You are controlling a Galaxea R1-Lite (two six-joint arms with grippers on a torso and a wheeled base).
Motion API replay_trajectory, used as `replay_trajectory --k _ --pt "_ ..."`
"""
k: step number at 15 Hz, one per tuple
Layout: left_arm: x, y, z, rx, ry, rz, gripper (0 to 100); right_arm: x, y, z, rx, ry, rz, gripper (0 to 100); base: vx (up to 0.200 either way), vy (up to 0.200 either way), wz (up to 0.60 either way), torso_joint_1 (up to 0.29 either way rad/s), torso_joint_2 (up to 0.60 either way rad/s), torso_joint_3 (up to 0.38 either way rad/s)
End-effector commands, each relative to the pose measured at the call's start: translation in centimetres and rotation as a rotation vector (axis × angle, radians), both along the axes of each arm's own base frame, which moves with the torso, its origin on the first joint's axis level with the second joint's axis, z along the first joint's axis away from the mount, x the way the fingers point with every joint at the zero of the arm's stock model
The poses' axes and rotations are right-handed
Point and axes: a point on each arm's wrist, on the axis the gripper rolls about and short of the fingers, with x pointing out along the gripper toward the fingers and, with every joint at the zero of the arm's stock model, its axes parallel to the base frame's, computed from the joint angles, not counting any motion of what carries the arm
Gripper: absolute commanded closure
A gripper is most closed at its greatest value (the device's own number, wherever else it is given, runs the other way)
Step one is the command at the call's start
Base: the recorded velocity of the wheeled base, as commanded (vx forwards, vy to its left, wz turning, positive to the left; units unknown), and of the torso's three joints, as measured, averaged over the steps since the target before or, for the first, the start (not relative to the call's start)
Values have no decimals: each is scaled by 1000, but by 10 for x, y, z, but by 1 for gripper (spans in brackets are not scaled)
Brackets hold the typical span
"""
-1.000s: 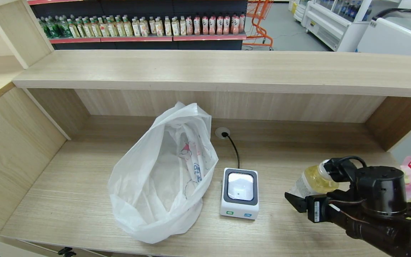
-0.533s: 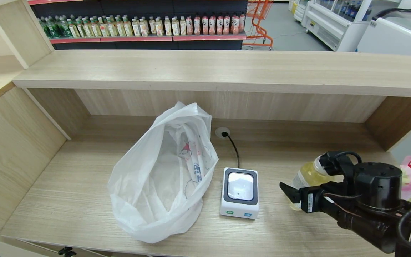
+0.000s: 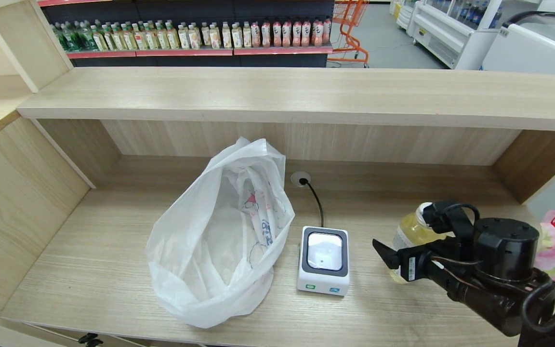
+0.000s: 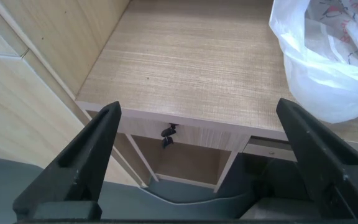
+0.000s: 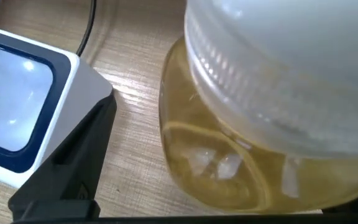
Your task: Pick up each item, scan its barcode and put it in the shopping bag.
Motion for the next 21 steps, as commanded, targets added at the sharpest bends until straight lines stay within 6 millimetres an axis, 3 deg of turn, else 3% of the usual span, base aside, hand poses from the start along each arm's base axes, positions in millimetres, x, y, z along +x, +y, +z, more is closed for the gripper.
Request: replay_trajectory --k 1,2,3,12,14,16,18,19,20,21 --pt "0 0 0 0 0 0 0 1 1 -3 -4 4 7 0 0 0 0 0 0 0" --pt "0 0 0 0 0 0 0 2 2 -3 1 -4 10 0 0 0 0 0 0 0" --pt "0 0 0 0 0 1 0 3 2 -3 4 -14 18 100 0 0 0 0 0 0" --pt "0 0 0 0 0 0 0 7 2 -17 -96 -11 35 100 0 0 0 0 0 0" --pt "0 0 0 0 0 0 0 9 -2 -11 -52 -31 13 100 0 0 0 0 0 0" --pt "0 0 0 0 0 0 0 12 -12 22 14 -123 0 100 0 0 0 0 0 0" --pt "0 0 0 0 0 0 0 -2 -36 71 73 -179 73 100 0 0 0 0 0 0" --pt "0 0 0 0 0 0 0 -7 -42 87 97 -191 113 100 0 0 0 0 0 0" --pt "0 0 0 0 0 0 0 -27 -57 121 134 -213 190 100 0 0 0 0 0 0" --pt "0 0 0 0 0 0 0 -41 -60 142 155 -196 272 100 0 0 0 0 0 0"
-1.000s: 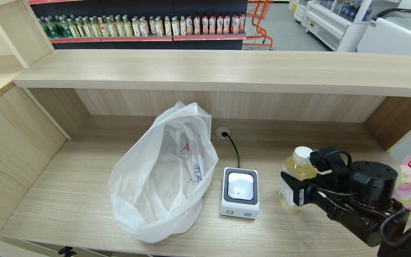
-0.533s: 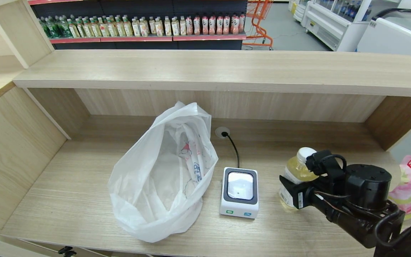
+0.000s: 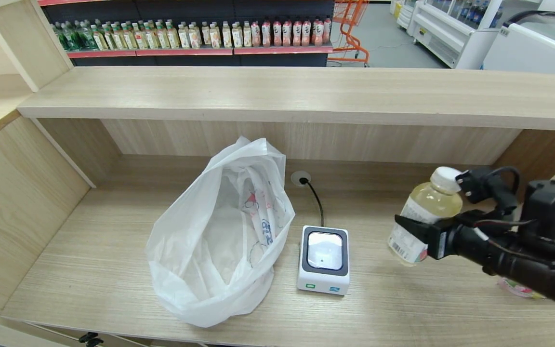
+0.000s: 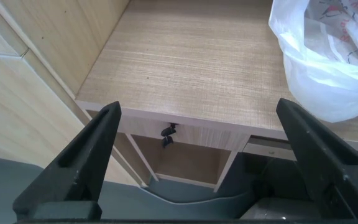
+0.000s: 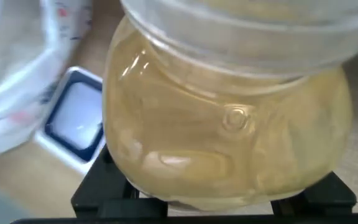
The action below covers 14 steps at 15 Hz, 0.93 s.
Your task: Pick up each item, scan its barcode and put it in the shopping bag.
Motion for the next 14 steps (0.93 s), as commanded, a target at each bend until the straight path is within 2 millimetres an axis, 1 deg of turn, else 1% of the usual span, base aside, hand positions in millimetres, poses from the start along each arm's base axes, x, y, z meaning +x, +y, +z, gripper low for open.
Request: replay_trajectory --k 1,2,3,5,7,9,11,12,13,14 --pt "0 0 0 0 0 2 0 -53 -27 100 130 -143 194 100 0 0 0 0 0 0" --pt "0 0 0 0 0 1 0 -61 -27 110 173 -114 266 100 0 0 0 0 0 0" --pt "0 0 0 0 0 1 0 -64 -23 116 218 -89 354 100 0 0 0 0 0 0" --pt "0 0 0 0 0 1 0 -63 -16 120 286 -29 517 100 0 0 0 0 0 0" --pt "0 0 0 0 0 1 0 -55 -12 118 311 23 598 100 0 0 0 0 0 0" --pt "0 0 0 0 0 1 0 -53 -9 113 342 88 702 100 0 0 0 0 0 0" --pt "0 0 0 0 0 1 0 -48 -2 107 348 130 759 100 0 0 0 0 0 0" --pt "0 0 0 0 0 1 0 -51 4 106 349 143 803 100 0 0 0 0 0 0" --pt "0 0 0 0 0 1 0 -51 5 106 349 146 814 100 0 0 0 0 0 0" --pt "0 0 0 0 0 1 0 -57 12 104 348 162 864 100 0 0 0 0 0 0"
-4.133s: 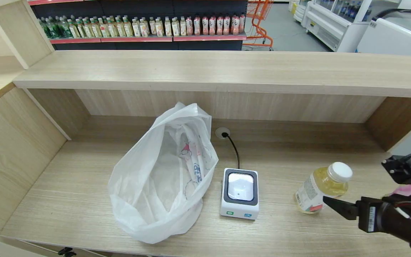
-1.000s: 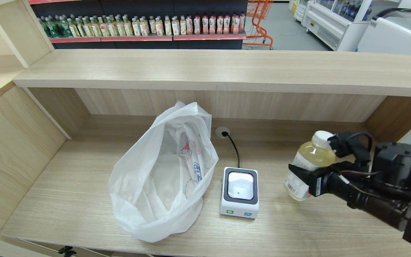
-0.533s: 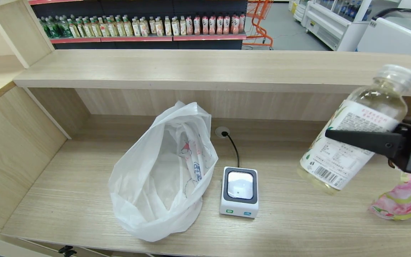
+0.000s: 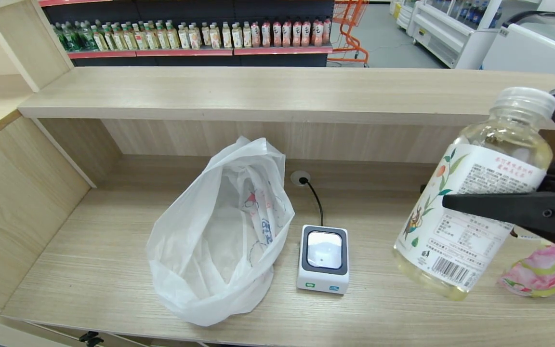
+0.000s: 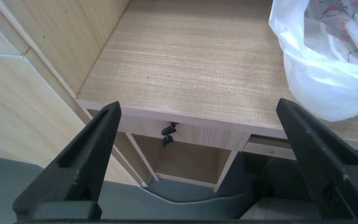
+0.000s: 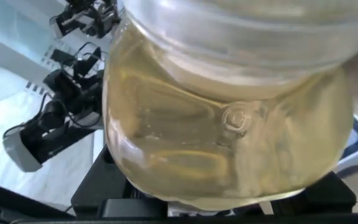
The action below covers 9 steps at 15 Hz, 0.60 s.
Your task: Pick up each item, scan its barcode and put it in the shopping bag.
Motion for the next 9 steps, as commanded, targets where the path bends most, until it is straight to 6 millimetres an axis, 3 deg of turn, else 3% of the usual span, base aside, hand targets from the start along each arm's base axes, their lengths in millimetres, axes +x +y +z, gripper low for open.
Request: replay_trajectory --k 1,9 --pt "0 0 0 0 0 0 0 -5 11 -4 -4 15 68 100 0 0 0 0 0 0" --pt "0 0 0 0 0 0 0 -21 17 -2 2 -6 131 100 0 0 0 0 0 0"
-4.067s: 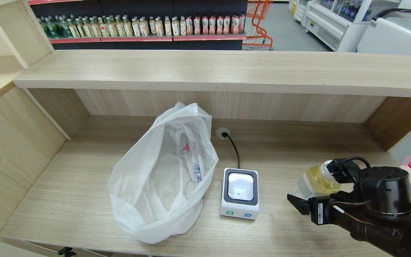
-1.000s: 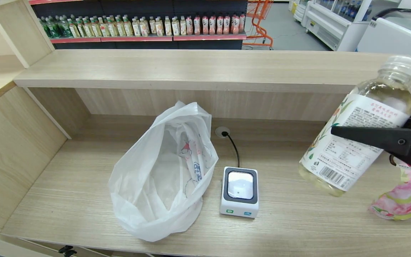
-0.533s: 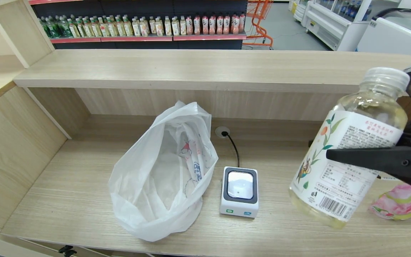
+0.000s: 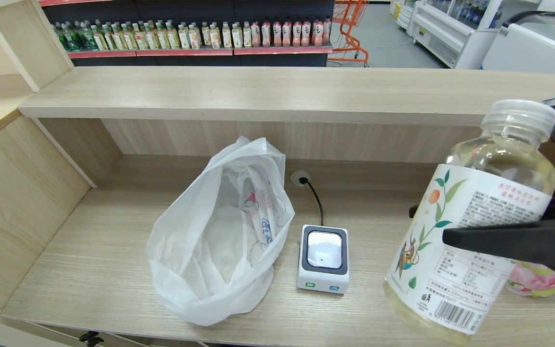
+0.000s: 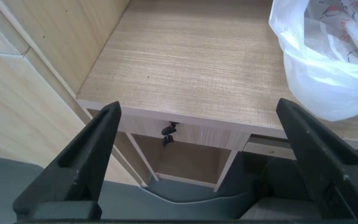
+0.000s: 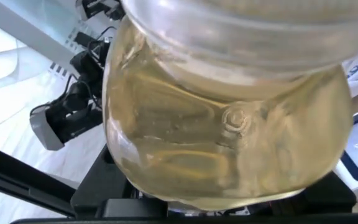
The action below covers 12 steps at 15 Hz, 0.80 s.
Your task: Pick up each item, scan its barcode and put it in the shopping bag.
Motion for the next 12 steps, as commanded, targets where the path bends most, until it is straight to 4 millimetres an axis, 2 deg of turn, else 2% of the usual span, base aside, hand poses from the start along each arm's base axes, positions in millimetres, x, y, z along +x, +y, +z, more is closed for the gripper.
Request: replay_trajectory --k 1,6,8,9,11,12 --pt "0 0 0 0 0 0 0 -7 -1 2 6 -16 10 100 0 0 0 0 0 0" --pt "0 0 0 0 0 0 0 -6 0 2 3 -39 9 100 0 0 0 0 0 0" --pt "0 0 0 0 0 0 0 1 0 -4 -28 -133 2 100 0 0 0 0 0 0" --pt "0 0 0 0 0 0 0 15 -4 -13 -80 -260 -32 100 0 0 0 0 0 0" --pt "0 0 0 0 0 0 0 62 -27 -45 -262 -584 -120 100 0 0 0 0 0 0" --pt "0 0 0 0 0 0 0 82 -32 -59 -338 -728 -107 100 0 0 0 0 0 0"
